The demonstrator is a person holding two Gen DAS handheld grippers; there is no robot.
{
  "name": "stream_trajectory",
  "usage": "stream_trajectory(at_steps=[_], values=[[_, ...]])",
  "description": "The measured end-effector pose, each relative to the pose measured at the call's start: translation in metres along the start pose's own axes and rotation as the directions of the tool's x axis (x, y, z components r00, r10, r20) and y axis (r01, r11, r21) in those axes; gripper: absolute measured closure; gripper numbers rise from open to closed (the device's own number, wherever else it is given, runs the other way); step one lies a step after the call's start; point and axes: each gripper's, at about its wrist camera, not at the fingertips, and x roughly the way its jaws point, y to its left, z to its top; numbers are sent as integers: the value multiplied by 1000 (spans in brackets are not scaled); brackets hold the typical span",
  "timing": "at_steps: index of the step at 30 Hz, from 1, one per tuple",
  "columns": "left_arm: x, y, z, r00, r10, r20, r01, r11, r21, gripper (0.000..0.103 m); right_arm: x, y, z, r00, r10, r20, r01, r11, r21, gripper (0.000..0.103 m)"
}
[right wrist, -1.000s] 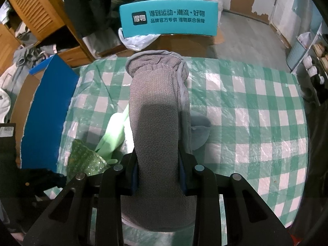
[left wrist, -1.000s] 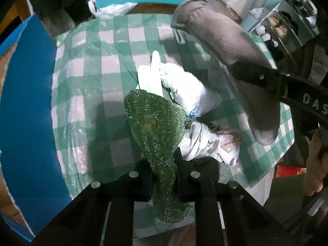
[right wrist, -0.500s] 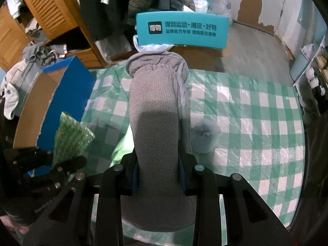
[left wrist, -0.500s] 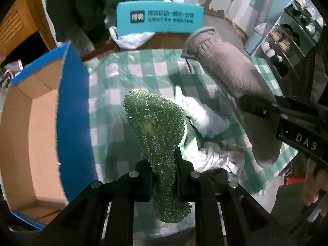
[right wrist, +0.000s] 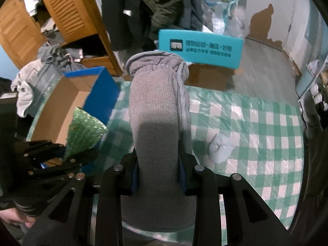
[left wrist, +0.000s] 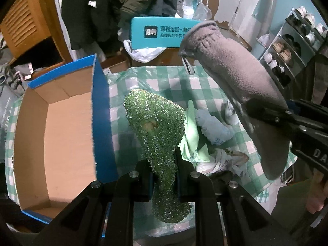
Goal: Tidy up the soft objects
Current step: 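Carry the mitten and scrubber into the box with both tools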
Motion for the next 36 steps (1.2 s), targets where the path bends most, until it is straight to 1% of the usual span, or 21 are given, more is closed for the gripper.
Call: stream_trajectory(at_steps=[7, 15, 24, 36], values=[[-19, 17, -1, 999, 21, 38, -20, 1000, -21, 87, -14, 26, 9, 999, 39, 35, -37, 999, -37, 73], [-37, 37, -3, 996, 41, 78, -37, 998, -46, 87, -18, 57, 20, 997, 71, 44, -67, 995, -81, 73], [-50, 67, -9, 992, 71, 107, -62, 995, -85, 87, -9, 89, 30, 995, 90, 34, -85, 989, -120, 73], [-55, 113, -23, 989, 105, 104, -86, 982, -169, 87, 9, 134, 43, 994, 111, 7, -108, 979, -174, 73]])
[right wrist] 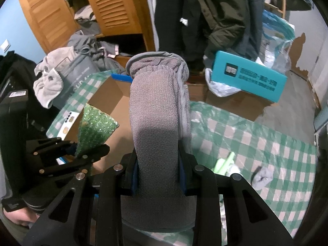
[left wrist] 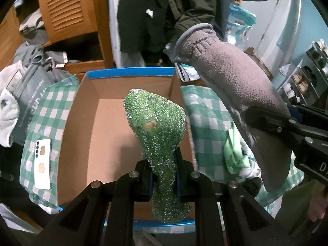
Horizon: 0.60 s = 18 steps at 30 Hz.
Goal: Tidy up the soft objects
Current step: 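Carry the mitten and scrubber into the box with both tools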
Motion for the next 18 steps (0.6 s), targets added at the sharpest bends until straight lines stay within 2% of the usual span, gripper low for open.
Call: stream_trajectory(at_steps=[18], values=[[8, 65, -14, 998, 50, -33, -53, 993, -107, 87, 47, 69, 25, 996, 47, -70, -52, 996, -69, 73]])
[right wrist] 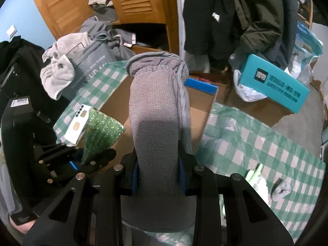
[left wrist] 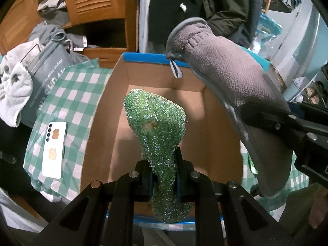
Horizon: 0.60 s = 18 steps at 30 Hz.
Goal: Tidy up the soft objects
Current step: 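Carry the mitten and scrubber into the box with both tools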
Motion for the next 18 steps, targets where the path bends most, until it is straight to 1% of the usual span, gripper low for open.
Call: stream_trajectory(at_steps=[9, 11, 13, 15, 16, 18], values=[[6, 15, -3, 1000, 9, -21, -10, 999, -31, 87, 23, 15, 5, 999, 9, -44, -10, 1000, -15, 73], [6, 17, -3, 1000, 16, -26, -17, 999, -37, 83, 28, 16, 5, 998, 12, -58, -13, 1000, -12, 73], [7, 18, -3, 999, 19, -31, -21, 999, -45, 71, 32, 15, 5, 996, 31, -77, -32, 999, -7, 68], [7, 19, -3, 999, 25, -28, -27, 998, -51, 64, 34, 14, 4, 996, 34, -82, -34, 999, -3, 60], [7, 19, -2, 999, 30, -26, -31, 998, -52, 61, 33, 14, 4, 997, 30, -76, -30, 1000, -1, 59], [6, 20, -2, 999, 38, -24, -39, 998, -53, 58, 31, 13, 2, 998, 22, -60, -22, 1000, 1, 50]])
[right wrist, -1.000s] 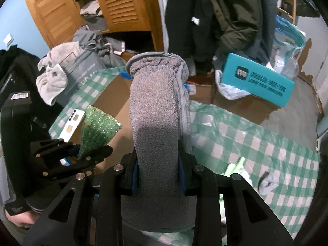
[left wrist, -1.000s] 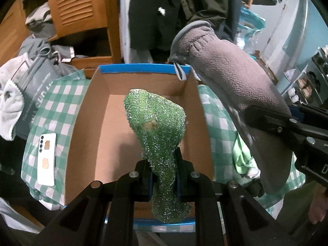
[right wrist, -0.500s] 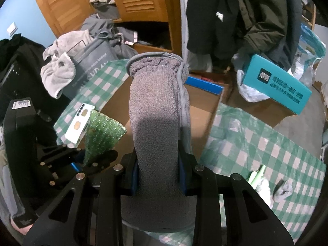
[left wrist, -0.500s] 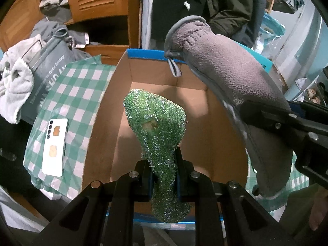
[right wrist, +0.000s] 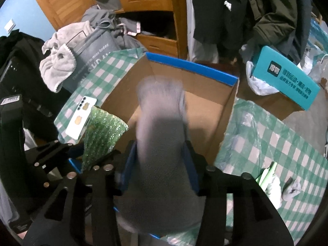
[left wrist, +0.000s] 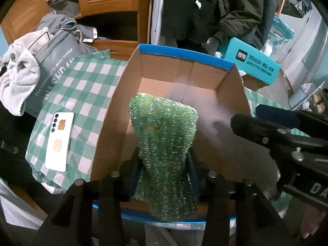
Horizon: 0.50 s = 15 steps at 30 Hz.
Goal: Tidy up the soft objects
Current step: 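Carry the mitten and scrubber into the box with both tools, then open both tools to release the items and withdraw from the box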
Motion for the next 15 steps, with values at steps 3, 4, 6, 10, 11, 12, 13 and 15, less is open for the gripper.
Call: stream_trajectory(at_steps=[3, 4, 6, 10, 11, 12, 13, 15], values=[[-2, 1, 1, 1000, 4, 3, -4, 1000, -7, 53, -4, -3, 0, 1000, -13, 20, 13, 1000, 15, 43], [-3, 0, 1, 1000, 4, 6, -4, 1000, -10, 50, -6, -6, -1, 1000, -13, 23, 12, 1000, 23, 43], [-6, -2, 2, 1000, 1, 15, -1, 1000, -9, 45, -7, -11, -1, 1000, -14, 24, 13, 999, 42, 41], [-9, -9, 2, 1000, 10, 16, -10, 1000, 10, 45, -12, -22, -3, 999, -27, 29, 25, 997, 69, 40], [-9, -10, 3, 1000, 11, 14, -11, 1000, 14, 45, -13, -26, -3, 999, -28, 28, 26, 997, 74, 40], [-9, -12, 2, 1000, 9, 13, -10, 1000, 17, 45, -15, -28, -4, 999, -30, 29, 27, 997, 77, 40], [-9, -15, 2, 1000, 5, 13, -6, 1000, 21, 45, -16, -31, -5, 999, -31, 31, 29, 996, 81, 40], [-9, -19, 1, 1000, 3, 9, -3, 1000, 30, 45, -18, -35, -8, 999, -36, 33, 33, 996, 88, 39]])
